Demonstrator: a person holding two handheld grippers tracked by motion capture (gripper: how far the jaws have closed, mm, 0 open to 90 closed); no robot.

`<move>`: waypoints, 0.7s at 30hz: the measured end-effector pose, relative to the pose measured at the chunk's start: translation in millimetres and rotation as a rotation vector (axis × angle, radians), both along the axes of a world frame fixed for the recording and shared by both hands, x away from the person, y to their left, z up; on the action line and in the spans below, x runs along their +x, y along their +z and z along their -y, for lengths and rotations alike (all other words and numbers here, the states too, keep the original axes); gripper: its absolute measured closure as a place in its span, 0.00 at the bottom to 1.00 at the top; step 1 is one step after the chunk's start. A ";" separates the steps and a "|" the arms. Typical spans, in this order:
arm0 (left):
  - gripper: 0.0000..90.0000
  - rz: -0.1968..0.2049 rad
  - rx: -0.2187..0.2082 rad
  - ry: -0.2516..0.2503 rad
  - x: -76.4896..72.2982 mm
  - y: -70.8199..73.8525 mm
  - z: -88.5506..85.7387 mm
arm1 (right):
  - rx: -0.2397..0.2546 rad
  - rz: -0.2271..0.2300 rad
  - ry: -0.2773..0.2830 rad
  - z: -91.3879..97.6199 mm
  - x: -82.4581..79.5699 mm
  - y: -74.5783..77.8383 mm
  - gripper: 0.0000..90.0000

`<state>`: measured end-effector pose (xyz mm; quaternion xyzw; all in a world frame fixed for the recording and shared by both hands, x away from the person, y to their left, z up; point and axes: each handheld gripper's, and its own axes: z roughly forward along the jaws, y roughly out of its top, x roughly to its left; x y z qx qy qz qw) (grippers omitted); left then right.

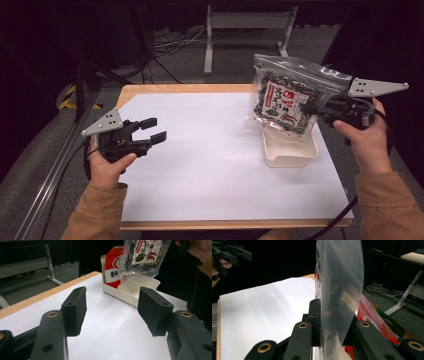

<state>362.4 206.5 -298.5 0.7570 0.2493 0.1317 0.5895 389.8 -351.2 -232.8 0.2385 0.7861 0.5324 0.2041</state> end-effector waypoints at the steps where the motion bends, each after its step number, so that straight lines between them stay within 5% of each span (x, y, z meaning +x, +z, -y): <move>1: 0.45 -0.001 -0.001 0.001 0.2 -0.5 -0.2 | 0.002 -0.001 -0.008 2.4 1.2 -1.6 0.84; 21: 0.45 -0.015 -0.003 0.004 0.7 -2.9 -0.5 | -0.028 -0.062 -0.167 25.1 14.9 -38.4 0.84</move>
